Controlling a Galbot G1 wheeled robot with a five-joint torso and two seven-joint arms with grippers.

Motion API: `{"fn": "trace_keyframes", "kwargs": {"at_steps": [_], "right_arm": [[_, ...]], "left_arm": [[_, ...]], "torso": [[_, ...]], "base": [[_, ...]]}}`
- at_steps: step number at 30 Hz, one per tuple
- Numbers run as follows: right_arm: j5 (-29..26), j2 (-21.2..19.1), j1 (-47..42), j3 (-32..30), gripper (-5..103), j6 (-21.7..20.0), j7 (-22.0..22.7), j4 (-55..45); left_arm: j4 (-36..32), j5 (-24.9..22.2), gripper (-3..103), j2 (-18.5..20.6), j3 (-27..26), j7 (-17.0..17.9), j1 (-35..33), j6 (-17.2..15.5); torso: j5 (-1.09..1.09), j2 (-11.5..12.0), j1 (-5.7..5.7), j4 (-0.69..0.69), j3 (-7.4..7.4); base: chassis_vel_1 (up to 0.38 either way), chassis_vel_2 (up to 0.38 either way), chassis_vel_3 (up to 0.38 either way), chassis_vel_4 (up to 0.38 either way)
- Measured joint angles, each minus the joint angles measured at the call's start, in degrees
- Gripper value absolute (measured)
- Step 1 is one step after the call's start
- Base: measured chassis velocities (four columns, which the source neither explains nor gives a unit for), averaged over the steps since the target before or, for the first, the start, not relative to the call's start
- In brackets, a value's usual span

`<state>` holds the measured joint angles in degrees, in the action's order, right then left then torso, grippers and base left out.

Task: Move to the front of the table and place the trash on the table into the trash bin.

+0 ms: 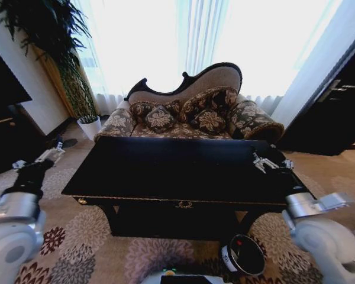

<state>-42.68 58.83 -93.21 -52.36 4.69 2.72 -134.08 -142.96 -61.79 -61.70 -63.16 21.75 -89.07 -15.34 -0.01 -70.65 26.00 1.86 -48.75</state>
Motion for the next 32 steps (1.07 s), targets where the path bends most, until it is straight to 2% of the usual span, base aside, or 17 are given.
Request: {"fn": "trace_keyframes", "kwargs": {"at_steps": [3, 4, 6, 8, 12, 14, 15, 19, 32], "right_arm": [[1.6, 1.8, -0.6, 0.9, 100, 2.8, -3.9, -0.2], [1.6, 1.8, -0.6, 0.9, 100, 2.8, -3.9, -0.2], [1.8, 2.5, -1.0, 1.0, 100, 4.6, -8.3, -0.2], [1.8, 3.3, -1.4, 1.3, 100, 5.8, -10.7, -0.3], [3.3, 5.9, -2.0, 1.8, 100, 7.6, -11.9, -0.3], [5.7, 8.2, -2.2, 2.0, 100, 9.2, -12.8, -0.1], [5.7, 8.2, -2.2, 2.0, 100, 9.2, -12.8, -0.1], [7.7, 12.4, -3.1, 3.3, 100, 11.0, -13.8, 0.7], [5.7, 13.7, -2.4, 3.3, 100, 10.6, -14.7, 0.9]], "left_arm": [[1.0, -0.1, 100, 0.3, 1.3, -1.5, 0.7, -0.5], [1.0, -0.1, 100, 0.3, 1.3, -1.5, 0.7, -0.5], [1.5, -1.1, 100, 0.6, 2.3, -4.6, 1.1, 0.1], [1.7, -2.6, 100, 0.6, 3.5, -6.6, 1.5, 0.9], [2.1, -3.0, 100, 0.4, 5.0, -8.3, 1.8, 1.5], [2.7, -2.6, 100, 0.4, 5.3, -8.5, 1.9, 1.5], [2.7, -2.6, 100, 0.4, 5.3, -8.5, 1.9, 1.5], [3.1, -2.0, 100, 0.0, 5.1, -8.4, 1.8, 1.2], [1.7, -0.7, 100, -0.7, 4.6, -8.2, 1.2, 1.0]], "torso": [[0.0, 0.0, 0.0, 0.01, 0.0], [0.0, 0.0, 0.0, 0.01, 0.0], [-0.02, 0.0, 0.0, -0.01, 0.0], [-0.02, 0.0, 0.0, 0.0, 0.0], [0.0, 0.0, 0.0, 0.0, 0.0], [0.0, 0.0, 0.0, 0.01, 0.0], [0.0, 0.0, 0.0, 0.01, 0.0], [0.0, 0.0, 0.0, 0.0, 0.0], [0.0, 0.0, 0.01, 0.0, 0.0]], "base": [[0.0, 0.0, 0.0, 0.0], [0.0, 0.0, 0.0, 0.0], [0.0, 0.0, 0.0, 0.0], [0.0, 0.0, 0.0, 0.0], [0.0, 0.0, 0.0, 0.0], [0.0, 0.0, 0.0, 0.0], [0.0, 0.0, 0.0, 0.0], [0.0, 0.0, 0.0, 0.0], [0.0, 0.0, 0.0, 0.0]]}}
